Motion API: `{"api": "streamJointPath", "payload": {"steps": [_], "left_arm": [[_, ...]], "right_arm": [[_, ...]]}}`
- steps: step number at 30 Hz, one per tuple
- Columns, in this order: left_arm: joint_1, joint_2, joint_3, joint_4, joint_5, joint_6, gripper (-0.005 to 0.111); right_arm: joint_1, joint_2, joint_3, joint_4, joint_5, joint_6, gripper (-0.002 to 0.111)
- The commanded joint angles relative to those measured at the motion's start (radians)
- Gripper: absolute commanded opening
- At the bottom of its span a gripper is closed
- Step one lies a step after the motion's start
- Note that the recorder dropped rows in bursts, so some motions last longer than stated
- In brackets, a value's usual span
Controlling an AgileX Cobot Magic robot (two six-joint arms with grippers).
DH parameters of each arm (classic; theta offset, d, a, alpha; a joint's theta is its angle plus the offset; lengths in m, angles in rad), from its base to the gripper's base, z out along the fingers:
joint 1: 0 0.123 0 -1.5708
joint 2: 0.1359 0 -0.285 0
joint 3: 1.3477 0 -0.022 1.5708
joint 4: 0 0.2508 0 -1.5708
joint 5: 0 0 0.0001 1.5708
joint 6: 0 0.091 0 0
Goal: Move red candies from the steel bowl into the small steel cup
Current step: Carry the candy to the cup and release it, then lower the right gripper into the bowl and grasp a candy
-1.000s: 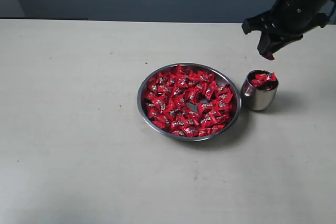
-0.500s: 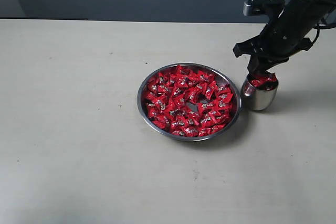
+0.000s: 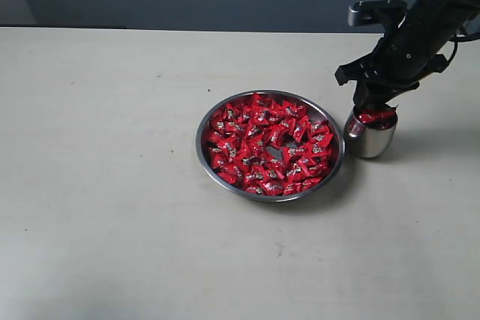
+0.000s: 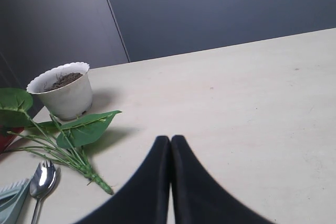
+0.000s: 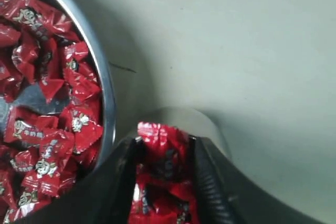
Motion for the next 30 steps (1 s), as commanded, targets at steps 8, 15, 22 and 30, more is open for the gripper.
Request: {"api": "streamJointPath", "payload": {"steps": [8,15,22,30], "left_arm": [[-0.003,-0.004,0.004,0.005,-0.011,-0.004,0.000],[-0.003,-0.004,0.004,0.005,-0.011,-0.004,0.000],[-0.003,-0.004,0.004,0.005,-0.011,-0.004,0.000],[-0.003,-0.004,0.004,0.005,-0.011,-0.004,0.000]], "right_arm": [[-0.006,-0.101,-0.002,-0.009,-0.013,-0.004,0.036],[-0.006,-0.101,-0.002,-0.005,-0.060,-0.004,0.006],[-0.006,-0.096,-0.002,0.020,-0.058,-0.004,0.000],[-0.006,-0.011,-0.002,0.020,0.013,-0.004,0.000]]}}
